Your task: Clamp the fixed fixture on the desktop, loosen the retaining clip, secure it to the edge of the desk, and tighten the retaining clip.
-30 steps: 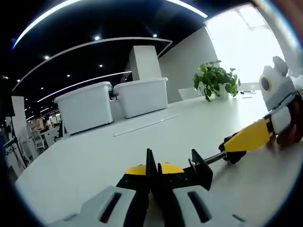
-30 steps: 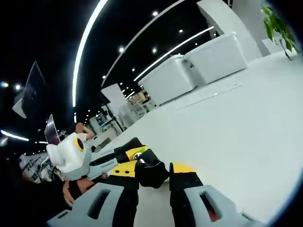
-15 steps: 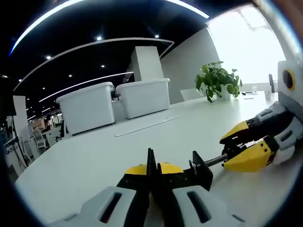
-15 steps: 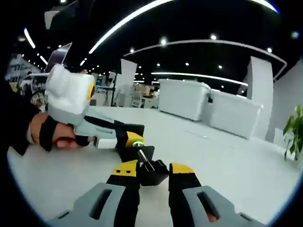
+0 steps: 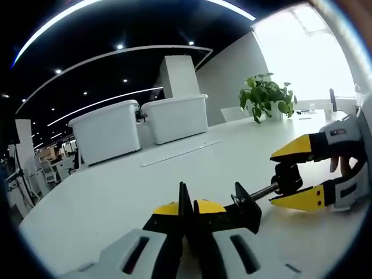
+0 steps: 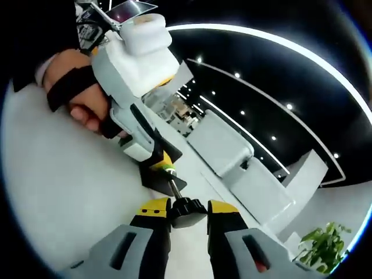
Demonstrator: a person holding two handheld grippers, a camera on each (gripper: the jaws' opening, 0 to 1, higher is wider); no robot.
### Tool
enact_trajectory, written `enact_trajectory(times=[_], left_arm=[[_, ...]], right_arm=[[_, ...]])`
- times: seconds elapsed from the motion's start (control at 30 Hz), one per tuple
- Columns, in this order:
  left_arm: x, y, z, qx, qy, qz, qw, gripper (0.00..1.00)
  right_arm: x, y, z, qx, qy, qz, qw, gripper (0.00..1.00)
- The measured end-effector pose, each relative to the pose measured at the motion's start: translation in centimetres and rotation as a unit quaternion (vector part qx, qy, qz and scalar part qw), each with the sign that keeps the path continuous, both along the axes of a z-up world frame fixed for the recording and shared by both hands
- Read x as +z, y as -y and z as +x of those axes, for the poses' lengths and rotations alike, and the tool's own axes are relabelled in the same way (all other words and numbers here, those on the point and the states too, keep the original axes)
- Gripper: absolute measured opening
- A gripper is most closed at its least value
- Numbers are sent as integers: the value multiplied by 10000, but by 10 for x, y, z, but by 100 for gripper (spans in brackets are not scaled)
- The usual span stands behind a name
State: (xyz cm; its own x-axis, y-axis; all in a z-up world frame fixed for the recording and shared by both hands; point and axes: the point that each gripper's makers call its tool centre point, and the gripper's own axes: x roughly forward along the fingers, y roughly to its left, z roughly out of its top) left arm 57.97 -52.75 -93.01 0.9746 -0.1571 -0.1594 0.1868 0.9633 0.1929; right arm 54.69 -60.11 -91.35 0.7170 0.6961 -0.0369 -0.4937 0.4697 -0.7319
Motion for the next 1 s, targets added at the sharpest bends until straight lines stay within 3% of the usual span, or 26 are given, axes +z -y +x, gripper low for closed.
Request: enact_trajectory(times=[0.13,0.17,0.23,0.3,0.37,0.4,0.43,0.5,0.53,0.57,0.63,0.67,0.73,0.77,0.83,0.87,0.93,0.97,1.0], left_arm=[[0,1,1,-10,8,39,10000,7],[0,1,1,-18,10,52,10000,7],[0,1,1,-23,12,60,10000,7],[0,1,2,-17,13,68,10000,7],[0,1,2,-18,15,81,10000,7],[0,1,2,-26,14,81,10000,7],[0,1,2,-29,14,79,10000,7],[0,1,2,-24,12,72,10000,7],[0,1,1,-28,10,66,10000,7],[0,1,1,-31,10,61,10000,7],[0,1,0,-30,10,59,10000,7],[0,1,0,-31,10,65,10000,7],[-1,2,-1,-40,8,59,10000,7],[-1,2,-1,-42,8,59,10000,7],[-1,2,-2,-54,5,48,10000,7],[-1,2,-2,-55,5,47,10000,7],[-1,2,-2,-55,5,45,10000,7],[-1,2,-1,-51,6,47,10000,7],[0,2,-1,-59,18,49,10000,7]], right_arm=[[-1,0,3,232,-3,-179,9996,23],[-2,1,4,227,-158,-127,9995,23],[-4,2,7,264,-723,170,9969,24],[1,5,12,274,-1430,870,9855,24],[6,11,15,336,-1806,1245,9751,28],[5,13,12,348,-2083,1446,9667,30],[2,16,13,357,-2614,1795,9477,33],[-4,22,16,270,-3555,2496,9003,45],[-5,23,17,253,-3864,2735,8805,52],[-7,26,18,255,-4024,2816,8707,52],[-6,30,24,219,-4000,2887,8696,47],[-5,28,24,220,-4126,3025,8589,45],[-4,21,22,390,-4549,3351,8242,39],[-5,19,24,361,-4658,3402,8161,36],[-11,19,26,214,-4763,3355,8125,28],[-15,19,27,72,-4853,3398,8056,28],[-14,15,22,213,-5122,3549,7818,26],[-15,15,22,197,-5139,3539,7812,25],[-15,14,18,261,-5069,3469,7887,25]])
